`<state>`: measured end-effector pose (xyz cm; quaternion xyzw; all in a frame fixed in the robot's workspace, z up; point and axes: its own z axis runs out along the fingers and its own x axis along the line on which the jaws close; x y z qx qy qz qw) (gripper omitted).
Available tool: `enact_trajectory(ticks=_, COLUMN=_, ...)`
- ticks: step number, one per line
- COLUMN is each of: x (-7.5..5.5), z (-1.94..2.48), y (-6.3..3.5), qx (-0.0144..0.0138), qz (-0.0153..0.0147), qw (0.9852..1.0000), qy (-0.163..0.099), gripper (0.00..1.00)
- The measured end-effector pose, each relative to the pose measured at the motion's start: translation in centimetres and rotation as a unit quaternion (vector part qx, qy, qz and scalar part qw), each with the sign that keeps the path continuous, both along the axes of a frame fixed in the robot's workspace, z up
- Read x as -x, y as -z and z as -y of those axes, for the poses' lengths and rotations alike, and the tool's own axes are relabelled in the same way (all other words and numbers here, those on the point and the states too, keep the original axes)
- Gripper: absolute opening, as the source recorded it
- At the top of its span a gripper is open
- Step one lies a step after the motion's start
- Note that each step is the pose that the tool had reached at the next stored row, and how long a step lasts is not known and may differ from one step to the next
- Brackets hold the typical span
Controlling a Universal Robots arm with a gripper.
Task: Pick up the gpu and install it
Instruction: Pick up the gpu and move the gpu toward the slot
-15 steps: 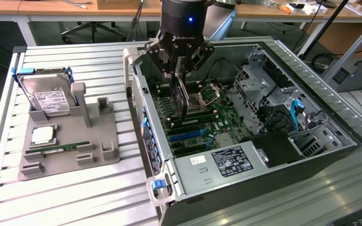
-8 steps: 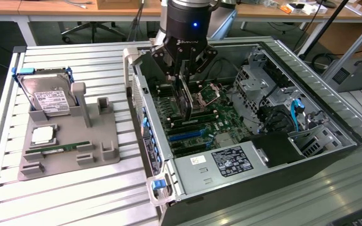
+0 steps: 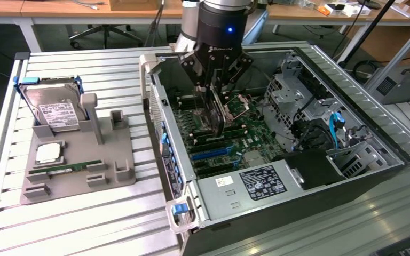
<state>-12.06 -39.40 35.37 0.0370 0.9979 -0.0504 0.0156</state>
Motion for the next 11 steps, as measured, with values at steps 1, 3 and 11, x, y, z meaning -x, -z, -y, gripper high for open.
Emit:
enact_trajectory(ticks=1, x=-0.3, z=0.0, y=0.11, qx=0.0002, qz=0.0, qw=1.0, qy=0.0, gripper=0.27)
enact_trajectory(ticks=3, x=-0.9, z=0.0, y=0.39, qx=0.0009, qz=-0.0001, qw=1.0, qy=0.0, gripper=0.27)
enact_trajectory(ticks=11, x=-3.1, z=0.0, y=1.34, qx=0.0043, qz=0.0, qw=1.0, qy=0.0, gripper=0.27)
